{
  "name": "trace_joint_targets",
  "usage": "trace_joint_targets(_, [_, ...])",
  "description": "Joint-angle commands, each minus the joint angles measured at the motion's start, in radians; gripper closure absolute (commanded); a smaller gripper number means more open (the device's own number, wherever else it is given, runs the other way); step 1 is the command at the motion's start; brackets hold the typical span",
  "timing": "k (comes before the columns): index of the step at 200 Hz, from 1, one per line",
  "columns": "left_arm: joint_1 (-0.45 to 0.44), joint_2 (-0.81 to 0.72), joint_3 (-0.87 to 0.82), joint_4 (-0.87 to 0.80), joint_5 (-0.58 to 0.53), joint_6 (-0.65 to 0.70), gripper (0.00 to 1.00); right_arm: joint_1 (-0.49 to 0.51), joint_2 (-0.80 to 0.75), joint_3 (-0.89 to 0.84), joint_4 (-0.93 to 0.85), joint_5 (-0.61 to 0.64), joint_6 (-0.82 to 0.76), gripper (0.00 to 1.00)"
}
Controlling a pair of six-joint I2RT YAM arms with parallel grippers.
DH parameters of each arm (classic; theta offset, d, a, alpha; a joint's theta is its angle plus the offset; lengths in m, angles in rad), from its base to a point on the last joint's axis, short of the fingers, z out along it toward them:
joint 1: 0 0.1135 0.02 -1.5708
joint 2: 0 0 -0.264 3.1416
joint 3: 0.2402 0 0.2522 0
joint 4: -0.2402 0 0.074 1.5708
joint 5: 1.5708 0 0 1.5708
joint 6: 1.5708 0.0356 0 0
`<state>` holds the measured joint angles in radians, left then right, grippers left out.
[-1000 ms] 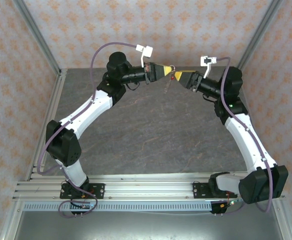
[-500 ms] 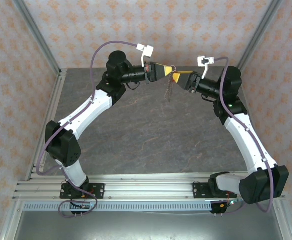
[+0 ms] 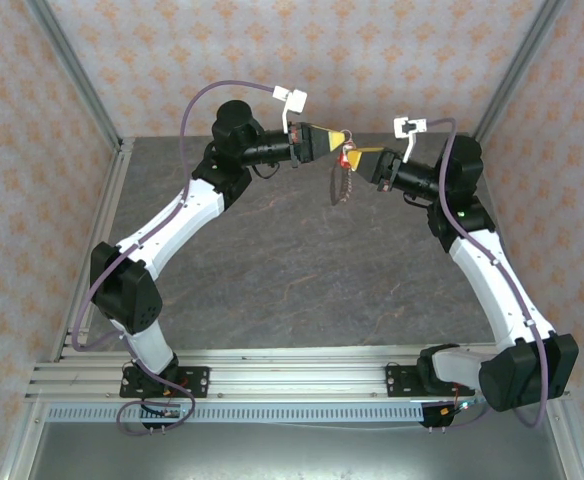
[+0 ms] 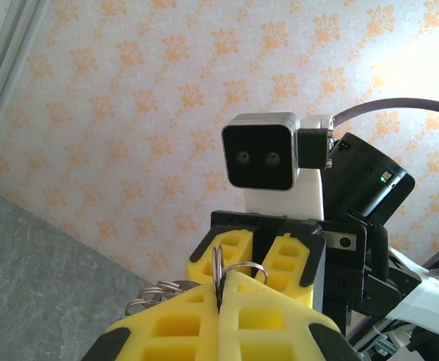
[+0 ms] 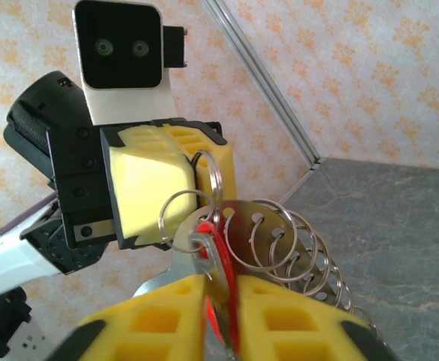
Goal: Put the keys on the keyring
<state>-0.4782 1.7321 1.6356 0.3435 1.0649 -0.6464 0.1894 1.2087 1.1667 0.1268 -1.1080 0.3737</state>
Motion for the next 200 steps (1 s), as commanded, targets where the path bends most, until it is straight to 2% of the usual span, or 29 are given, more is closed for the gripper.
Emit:
trace_joint_targets(1, [-0.007,-0.043,0.039,0.024,0.0,0.019,1.0,0.007,-0.02,-0.007,0.02,-0.029,-0.015,0.94])
trace_joint_targets(10, [-0.006,-0.043,0.038,0.027,-0.003,0.017,1.0,0.008,-0.02,-0.007,0.02,-0.03,-0.014,1.0])
trace_joint_targets(107, [-0.006,-0.056,-0.003,0.075,-0.036,-0.001,1.0,0.08,0.005,-0.013,0.001,-0.015,-0.023,1.0])
trace_joint_targets(158, [-0.005,-0.063,-0.015,0.084,-0.052,-0.001,1.0,0.081,-0.009,-0.042,-0.048,0.055,-0.069,1.0])
trace_joint_targets(200, [-0.007,-0.066,-0.031,0.107,-0.062,-0.011,1.0,0.082,0.011,-0.055,0.048,0.06,0.015,1.0])
